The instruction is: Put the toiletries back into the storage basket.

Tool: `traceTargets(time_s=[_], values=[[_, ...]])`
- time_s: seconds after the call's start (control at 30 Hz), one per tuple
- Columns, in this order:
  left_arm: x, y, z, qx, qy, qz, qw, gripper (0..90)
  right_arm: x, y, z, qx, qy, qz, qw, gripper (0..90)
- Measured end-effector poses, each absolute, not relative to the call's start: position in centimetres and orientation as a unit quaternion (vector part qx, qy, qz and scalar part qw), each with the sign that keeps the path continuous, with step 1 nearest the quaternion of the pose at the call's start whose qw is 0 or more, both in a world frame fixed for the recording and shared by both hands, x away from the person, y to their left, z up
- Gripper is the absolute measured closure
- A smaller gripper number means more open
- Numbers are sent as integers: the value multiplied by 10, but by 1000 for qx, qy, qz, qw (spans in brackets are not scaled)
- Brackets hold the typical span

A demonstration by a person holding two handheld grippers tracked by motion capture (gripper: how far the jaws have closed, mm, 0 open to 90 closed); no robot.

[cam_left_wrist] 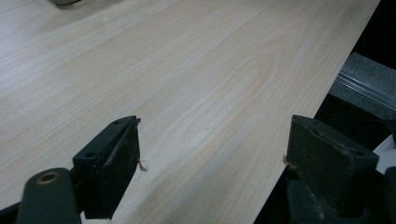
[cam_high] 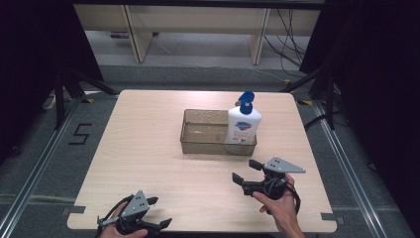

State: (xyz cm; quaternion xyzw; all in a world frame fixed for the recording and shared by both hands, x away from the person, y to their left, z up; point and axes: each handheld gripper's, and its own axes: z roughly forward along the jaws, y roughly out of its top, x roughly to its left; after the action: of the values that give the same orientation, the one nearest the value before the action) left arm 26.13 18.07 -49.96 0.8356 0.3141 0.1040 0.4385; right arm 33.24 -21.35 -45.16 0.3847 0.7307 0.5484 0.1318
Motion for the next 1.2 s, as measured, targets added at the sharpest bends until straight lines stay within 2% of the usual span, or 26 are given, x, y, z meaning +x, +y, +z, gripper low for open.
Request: traceTargets(time_s=[0.07, 0.1, 0.13, 0.17, 0.2, 0.27, 0.77, 0.83, 0.87, 1.2], values=[[261, 181, -500, 837, 313, 104, 437, 171, 329, -213, -452, 393, 728, 549, 117, 157], [261, 180, -500, 835, 316, 104, 439, 171, 329, -215, -453, 384, 734, 546, 129, 157], [261, 180, -500, 834, 315, 105, 440, 171, 327, -213, -454, 391, 726, 552, 119, 157], [261, 180, -500, 835, 316, 104, 439, 171, 329, -215, -455, 379, 733, 548, 136, 157], [261, 181, -500, 836, 315, 105, 437, 171, 325, -213, -455, 395, 731, 546, 111, 157], [261, 180, -501, 831, 315, 104, 446, 171, 325, -215, -458, 385, 734, 546, 125, 157], [261, 181, -499, 835, 314, 107, 438, 171, 309, -218, -466, 385, 739, 543, 105, 156], [261, 180, -500, 830, 319, 104, 447, 171, 308, -218, -468, 383, 737, 545, 115, 156], [261, 180, -500, 830, 319, 104, 446, 171, 305, -219, -466, 392, 738, 540, 102, 156], [261, 180, -500, 833, 317, 102, 442, 171, 299, -221, -471, 378, 738, 549, 109, 156]])
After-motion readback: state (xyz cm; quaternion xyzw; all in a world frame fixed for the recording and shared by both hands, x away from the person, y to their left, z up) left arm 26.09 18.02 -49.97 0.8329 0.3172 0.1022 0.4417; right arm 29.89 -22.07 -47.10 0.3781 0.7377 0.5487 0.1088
